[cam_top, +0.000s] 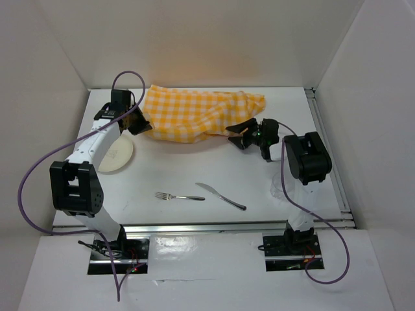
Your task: Set the dinner table for one person
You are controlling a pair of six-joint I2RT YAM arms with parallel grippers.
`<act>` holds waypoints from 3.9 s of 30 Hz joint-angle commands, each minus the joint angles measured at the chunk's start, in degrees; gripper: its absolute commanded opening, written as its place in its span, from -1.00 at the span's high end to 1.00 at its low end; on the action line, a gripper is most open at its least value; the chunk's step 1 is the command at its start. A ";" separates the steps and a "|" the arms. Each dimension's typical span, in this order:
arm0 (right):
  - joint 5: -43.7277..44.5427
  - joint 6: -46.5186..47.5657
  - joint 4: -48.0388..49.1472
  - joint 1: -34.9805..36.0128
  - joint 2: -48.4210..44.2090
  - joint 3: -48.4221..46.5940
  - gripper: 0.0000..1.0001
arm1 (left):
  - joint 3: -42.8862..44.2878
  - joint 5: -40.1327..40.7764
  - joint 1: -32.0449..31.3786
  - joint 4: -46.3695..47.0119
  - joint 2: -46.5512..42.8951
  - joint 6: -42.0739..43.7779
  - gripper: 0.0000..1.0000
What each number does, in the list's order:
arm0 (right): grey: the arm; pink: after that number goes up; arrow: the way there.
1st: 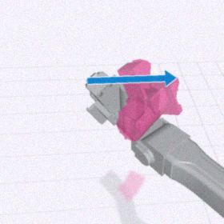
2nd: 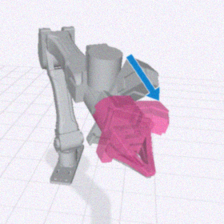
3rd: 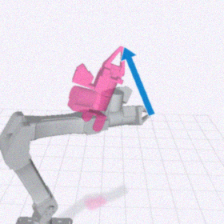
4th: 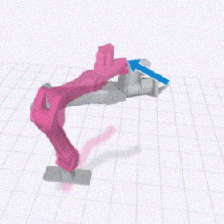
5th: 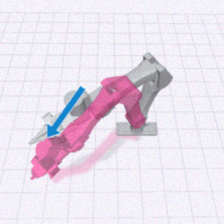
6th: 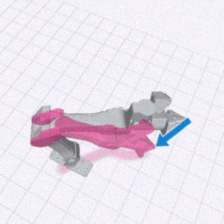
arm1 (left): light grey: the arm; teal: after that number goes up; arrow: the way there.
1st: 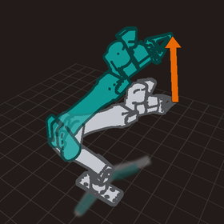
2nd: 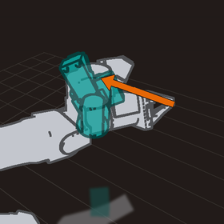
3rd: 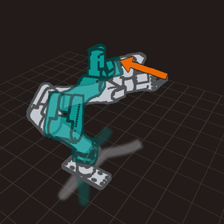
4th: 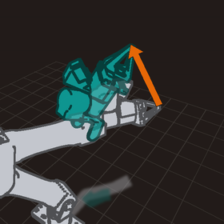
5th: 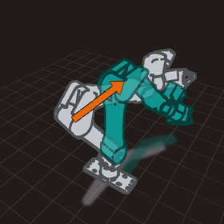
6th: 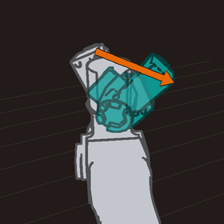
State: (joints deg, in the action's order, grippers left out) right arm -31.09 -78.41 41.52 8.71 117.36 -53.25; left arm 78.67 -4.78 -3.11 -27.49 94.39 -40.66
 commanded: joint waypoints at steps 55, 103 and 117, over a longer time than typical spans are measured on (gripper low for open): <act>24.50 48.18 -71.58 -4.67 -11.20 -23.31 1.00 | -1.07 -1.65 -5.85 -7.14 11.95 1.64 1.00; 32.59 44.74 -72.45 10.00 -21.03 -10.97 0.72 | 1.29 11.89 -2.59 -12.59 5.20 1.46 0.51; 30.21 48.27 -73.69 14.67 -22.09 -23.12 -0.56 | 4.04 11.38 10.55 -14.44 -0.87 3.14 -0.50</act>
State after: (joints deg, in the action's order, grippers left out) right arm -0.86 -31.38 -30.72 22.31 97.34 -74.72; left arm 85.60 7.68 1.39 -40.71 94.72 -38.70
